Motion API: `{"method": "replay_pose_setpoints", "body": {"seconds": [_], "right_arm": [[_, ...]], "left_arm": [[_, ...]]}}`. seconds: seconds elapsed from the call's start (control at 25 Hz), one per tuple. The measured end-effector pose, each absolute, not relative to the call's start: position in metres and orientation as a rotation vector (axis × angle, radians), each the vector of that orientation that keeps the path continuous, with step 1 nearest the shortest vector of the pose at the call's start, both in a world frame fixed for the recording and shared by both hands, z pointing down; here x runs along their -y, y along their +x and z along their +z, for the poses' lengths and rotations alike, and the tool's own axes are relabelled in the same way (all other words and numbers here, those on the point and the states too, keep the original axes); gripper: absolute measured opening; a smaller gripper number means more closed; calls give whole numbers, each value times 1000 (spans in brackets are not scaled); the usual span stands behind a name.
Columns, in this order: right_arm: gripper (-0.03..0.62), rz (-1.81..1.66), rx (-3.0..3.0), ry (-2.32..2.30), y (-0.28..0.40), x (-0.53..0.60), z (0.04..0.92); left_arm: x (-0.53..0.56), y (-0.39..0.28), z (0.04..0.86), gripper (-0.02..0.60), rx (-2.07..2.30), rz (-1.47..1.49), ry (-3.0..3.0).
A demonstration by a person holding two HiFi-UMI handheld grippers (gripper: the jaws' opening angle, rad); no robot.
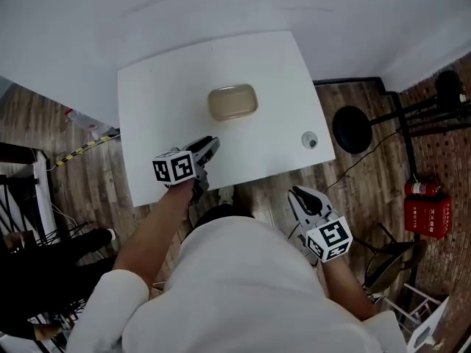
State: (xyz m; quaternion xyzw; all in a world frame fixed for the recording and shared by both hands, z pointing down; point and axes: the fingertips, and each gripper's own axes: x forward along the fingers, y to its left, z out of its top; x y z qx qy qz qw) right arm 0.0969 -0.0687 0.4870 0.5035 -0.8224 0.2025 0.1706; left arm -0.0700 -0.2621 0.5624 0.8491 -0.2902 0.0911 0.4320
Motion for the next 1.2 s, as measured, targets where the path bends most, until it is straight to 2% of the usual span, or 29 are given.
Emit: {"method": "replay_pose_setpoints", "body": {"seconds": [0.4,0.76,1.2], "right_arm": [[51,657,2174,1555,97,112,495],[46,643,2113,1568,101,123,493],[40,634,2089,1564,117,119,491]], "left_arm": [[343,-66,614,144,637,143,1928],[364,-60,638,153,624,99,1811],[368,-62,633,96,663,15,1746]]}}
